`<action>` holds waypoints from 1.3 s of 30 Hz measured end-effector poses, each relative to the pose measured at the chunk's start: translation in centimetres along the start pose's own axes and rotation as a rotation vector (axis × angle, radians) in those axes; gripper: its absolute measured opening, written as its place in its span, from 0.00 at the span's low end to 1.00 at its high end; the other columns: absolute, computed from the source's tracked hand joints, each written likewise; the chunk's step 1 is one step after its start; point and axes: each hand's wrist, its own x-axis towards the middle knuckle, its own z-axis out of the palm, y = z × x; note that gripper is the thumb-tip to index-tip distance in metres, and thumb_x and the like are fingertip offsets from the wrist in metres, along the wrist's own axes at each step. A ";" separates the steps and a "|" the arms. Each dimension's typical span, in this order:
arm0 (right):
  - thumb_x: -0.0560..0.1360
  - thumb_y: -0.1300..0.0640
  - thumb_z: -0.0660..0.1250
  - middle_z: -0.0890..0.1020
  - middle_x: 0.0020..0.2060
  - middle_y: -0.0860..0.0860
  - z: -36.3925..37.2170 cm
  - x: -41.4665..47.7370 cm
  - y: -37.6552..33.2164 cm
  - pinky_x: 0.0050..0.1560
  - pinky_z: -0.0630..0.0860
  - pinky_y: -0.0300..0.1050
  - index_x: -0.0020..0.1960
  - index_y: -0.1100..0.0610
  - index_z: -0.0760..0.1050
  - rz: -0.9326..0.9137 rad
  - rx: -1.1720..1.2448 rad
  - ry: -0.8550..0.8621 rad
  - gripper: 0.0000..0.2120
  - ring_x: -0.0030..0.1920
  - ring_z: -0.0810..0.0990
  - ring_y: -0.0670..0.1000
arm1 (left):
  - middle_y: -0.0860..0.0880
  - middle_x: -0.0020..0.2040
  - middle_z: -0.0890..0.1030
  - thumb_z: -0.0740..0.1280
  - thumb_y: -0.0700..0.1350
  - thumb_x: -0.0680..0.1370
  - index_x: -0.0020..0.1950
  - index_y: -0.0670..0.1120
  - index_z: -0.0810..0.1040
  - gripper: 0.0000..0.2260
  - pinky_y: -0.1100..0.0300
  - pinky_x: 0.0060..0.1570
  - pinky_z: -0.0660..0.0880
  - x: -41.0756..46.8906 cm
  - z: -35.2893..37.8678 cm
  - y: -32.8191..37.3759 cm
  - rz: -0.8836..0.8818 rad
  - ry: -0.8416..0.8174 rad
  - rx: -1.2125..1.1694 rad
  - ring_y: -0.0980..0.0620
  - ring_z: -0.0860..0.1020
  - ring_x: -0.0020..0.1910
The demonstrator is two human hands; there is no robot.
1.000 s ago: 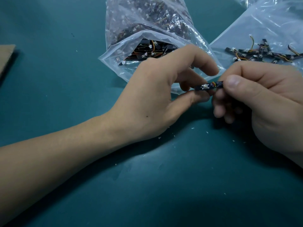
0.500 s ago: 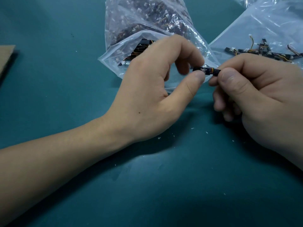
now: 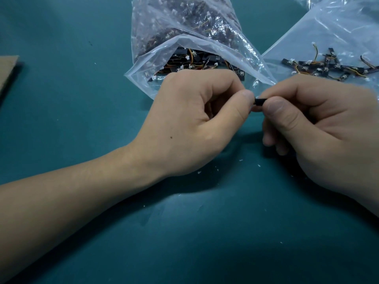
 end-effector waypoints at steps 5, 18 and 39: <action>0.83 0.48 0.62 0.82 0.32 0.48 0.0 0.3 0.1 0.29 0.71 0.37 0.48 0.52 0.79 0.040 0.029 0.014 0.11 0.26 0.78 0.52 | 0.49 0.28 0.75 0.66 0.41 0.82 0.58 0.47 0.83 0.08 0.64 0.34 0.68 0.1 0.1 -0.1 0.035 0.004 0.016 0.49 0.73 0.28; 0.82 0.48 0.62 0.83 0.31 0.49 -0.1 0.3 0.1 0.29 0.70 0.35 0.48 0.53 0.79 0.084 0.071 0.010 0.11 0.25 0.77 0.51 | 0.51 0.29 0.76 0.66 0.42 0.82 0.48 0.45 0.84 0.07 0.67 0.33 0.66 0.2 0.0 -0.1 -0.040 -0.050 0.009 0.56 0.73 0.28; 0.78 0.50 0.63 0.83 0.31 0.50 -0.1 0.4 0.3 0.30 0.70 0.35 0.43 0.53 0.80 0.100 0.097 -0.025 0.11 0.26 0.78 0.52 | 0.51 0.28 0.74 0.66 0.41 0.81 0.41 0.42 0.81 0.09 0.69 0.31 0.64 0.1 -0.1 0.1 -0.030 -0.093 0.002 0.56 0.71 0.27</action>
